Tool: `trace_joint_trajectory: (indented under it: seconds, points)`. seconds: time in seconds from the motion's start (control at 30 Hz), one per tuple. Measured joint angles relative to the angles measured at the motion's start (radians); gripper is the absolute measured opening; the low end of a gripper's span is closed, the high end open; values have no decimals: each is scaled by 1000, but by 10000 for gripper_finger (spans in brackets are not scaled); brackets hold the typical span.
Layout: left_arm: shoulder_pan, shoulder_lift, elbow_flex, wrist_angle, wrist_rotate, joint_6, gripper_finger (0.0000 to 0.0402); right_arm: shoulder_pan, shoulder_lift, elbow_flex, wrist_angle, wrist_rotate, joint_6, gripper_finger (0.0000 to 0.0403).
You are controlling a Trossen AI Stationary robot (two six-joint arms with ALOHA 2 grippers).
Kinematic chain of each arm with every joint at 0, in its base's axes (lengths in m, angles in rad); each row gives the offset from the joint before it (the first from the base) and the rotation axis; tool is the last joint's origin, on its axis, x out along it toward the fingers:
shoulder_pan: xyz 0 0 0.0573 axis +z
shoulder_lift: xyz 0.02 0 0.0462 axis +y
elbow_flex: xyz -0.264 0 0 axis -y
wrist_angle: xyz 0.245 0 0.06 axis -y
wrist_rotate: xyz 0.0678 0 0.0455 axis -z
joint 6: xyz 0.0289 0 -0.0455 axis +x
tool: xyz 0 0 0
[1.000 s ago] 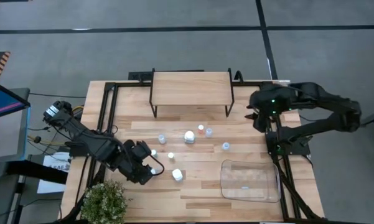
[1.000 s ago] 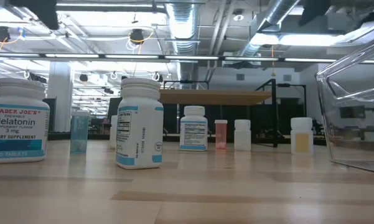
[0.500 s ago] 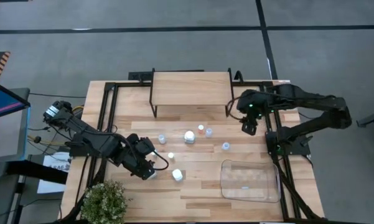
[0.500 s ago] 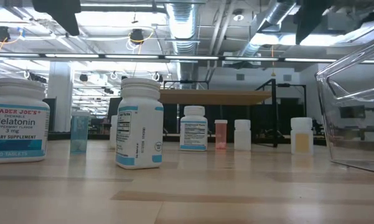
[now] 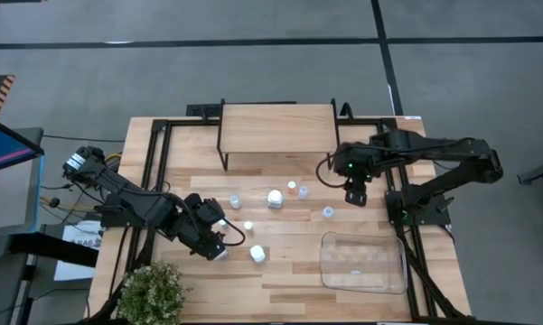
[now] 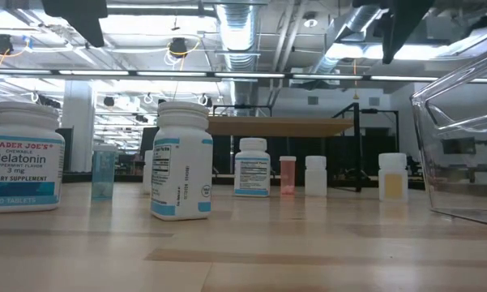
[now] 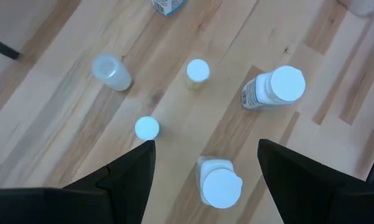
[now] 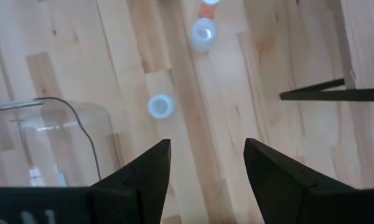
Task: Pick and place medicine bottles onto shelf by color
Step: Put the right transparent pill bottle on the shelf
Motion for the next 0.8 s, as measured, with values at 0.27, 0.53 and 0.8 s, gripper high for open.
trace_joint_trajectory:
  seconds: [0.27,0.53,0.8]
  points:
    - [0,0,0,0,-49,-24,269,34,-6,-22,34,0,-35,223]
    - [0,0,0,0,-50,-26,269,35,-118,-290,219,-2,-35,223]
    - [0,-1,0,0,-53,-18,269,59,-178,-430,317,-1,-9,223]
